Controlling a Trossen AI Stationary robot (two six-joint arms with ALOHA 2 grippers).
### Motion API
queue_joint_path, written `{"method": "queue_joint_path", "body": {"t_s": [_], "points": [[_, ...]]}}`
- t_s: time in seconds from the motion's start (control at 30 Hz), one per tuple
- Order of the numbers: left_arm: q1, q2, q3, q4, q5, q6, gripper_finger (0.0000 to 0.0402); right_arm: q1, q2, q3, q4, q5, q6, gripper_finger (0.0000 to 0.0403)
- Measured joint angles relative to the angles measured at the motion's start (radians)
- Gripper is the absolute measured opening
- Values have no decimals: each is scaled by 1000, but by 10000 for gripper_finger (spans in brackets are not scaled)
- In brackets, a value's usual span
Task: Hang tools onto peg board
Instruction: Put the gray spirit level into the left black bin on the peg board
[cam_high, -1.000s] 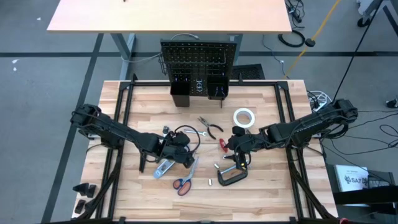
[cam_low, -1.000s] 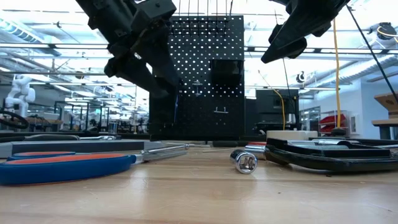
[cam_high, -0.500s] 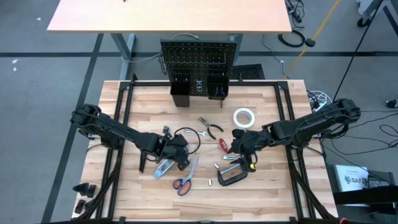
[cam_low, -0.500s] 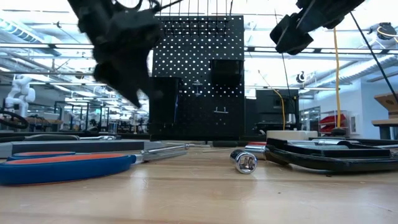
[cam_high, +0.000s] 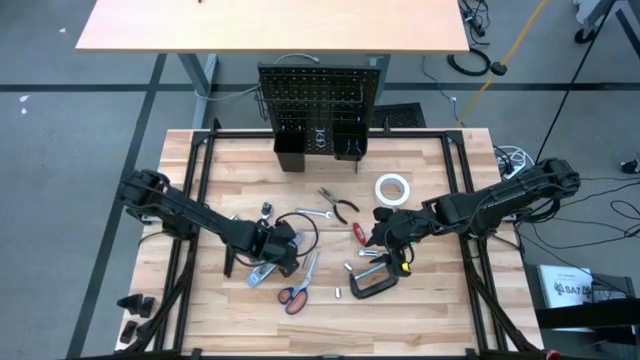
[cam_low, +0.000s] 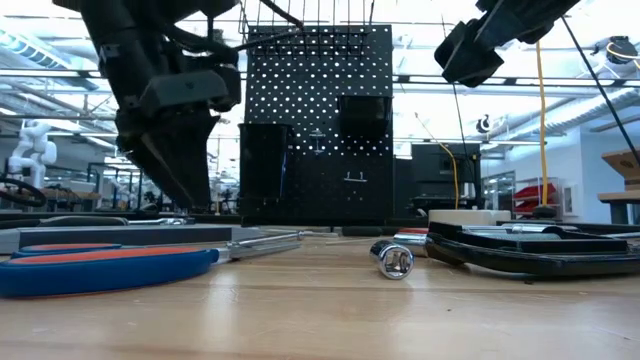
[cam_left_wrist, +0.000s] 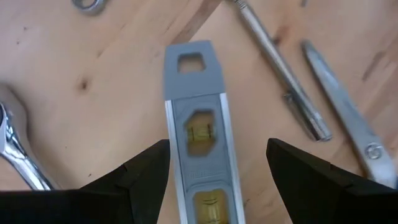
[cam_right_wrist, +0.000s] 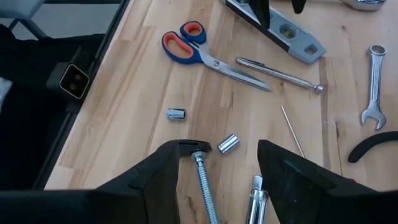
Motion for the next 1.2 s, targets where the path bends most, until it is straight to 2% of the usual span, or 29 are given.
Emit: {"method": "queue_joint_path", "body": {"t_s": [0.7,0.8,1.0,1.2], "points": [[0,128,5,14,-8,-6,266,0,0,0,0,0,0,212],[0,128,5,16,-4,-6,247,0,0,0,0,0,0,212],[0,127,11,12,5,5,157,0,0,0,0,0,0,212],[2,124,41,-7,6,82,157,0,0,0,0,0,0,212]]}}
